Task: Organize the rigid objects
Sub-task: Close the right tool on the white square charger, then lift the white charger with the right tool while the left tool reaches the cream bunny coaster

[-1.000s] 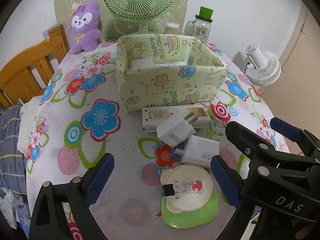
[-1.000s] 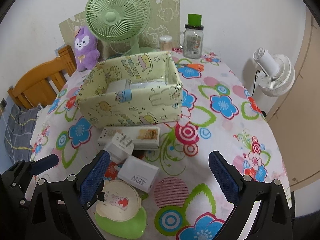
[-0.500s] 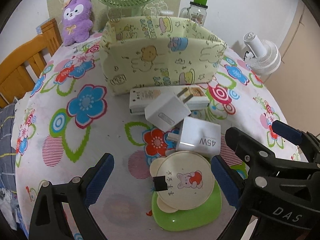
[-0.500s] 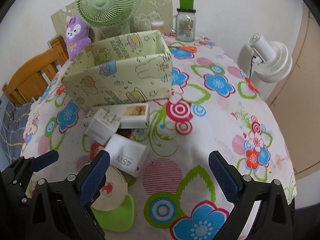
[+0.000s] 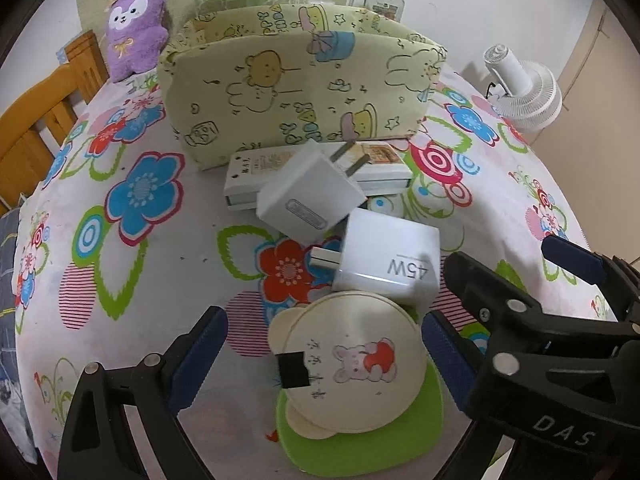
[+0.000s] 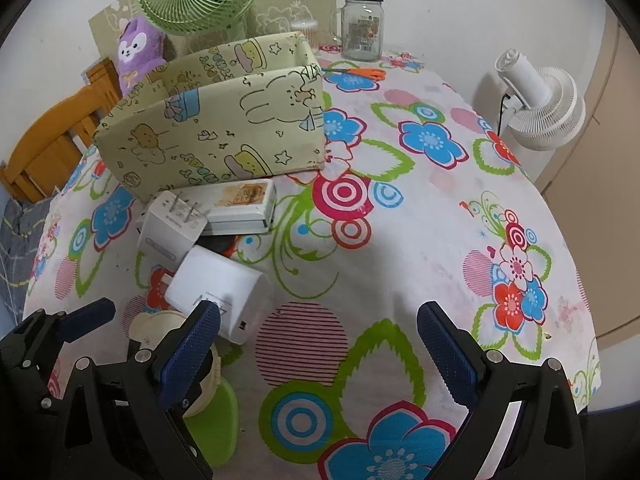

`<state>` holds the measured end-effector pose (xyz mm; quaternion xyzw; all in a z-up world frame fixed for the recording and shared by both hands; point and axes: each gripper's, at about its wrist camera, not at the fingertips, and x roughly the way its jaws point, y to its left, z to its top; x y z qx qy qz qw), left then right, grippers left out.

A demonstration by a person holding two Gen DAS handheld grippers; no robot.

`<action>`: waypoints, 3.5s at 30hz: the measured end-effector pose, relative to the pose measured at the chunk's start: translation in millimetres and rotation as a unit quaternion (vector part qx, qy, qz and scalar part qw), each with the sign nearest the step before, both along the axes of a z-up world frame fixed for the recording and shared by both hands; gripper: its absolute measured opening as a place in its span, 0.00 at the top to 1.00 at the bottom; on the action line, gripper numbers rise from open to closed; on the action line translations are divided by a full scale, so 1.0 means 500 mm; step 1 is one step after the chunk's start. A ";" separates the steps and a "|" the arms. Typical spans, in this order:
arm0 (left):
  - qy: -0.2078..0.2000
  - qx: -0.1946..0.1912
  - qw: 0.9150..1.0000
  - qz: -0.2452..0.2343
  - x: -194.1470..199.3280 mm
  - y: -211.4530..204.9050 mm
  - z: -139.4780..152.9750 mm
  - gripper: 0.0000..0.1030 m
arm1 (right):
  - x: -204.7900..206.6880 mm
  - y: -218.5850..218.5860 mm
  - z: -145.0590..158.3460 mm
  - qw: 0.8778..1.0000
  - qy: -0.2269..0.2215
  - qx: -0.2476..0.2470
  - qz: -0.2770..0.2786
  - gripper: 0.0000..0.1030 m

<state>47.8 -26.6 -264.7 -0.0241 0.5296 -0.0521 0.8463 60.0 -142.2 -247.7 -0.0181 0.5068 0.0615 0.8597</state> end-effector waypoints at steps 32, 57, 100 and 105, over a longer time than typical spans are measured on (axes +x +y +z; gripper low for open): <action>0.002 0.024 0.999 0.040 0.001 0.066 0.001 0.20 | 0.030 0.084 -0.020 0.999 0.014 0.022 0.047 0.03; 0.025 0.027 0.999 0.019 0.024 0.112 -0.015 0.20 | 0.063 0.155 -0.062 0.999 0.030 0.007 0.038 0.21; 0.015 0.001 1.000 -0.024 0.020 0.066 0.010 0.21 | 0.020 0.073 -0.021 0.999 0.032 0.018 -0.032 0.21; 0.006 0.024 0.999 -0.033 0.021 0.049 -0.003 0.20 | 0.021 0.064 -0.041 0.998 0.042 0.010 -0.036 0.21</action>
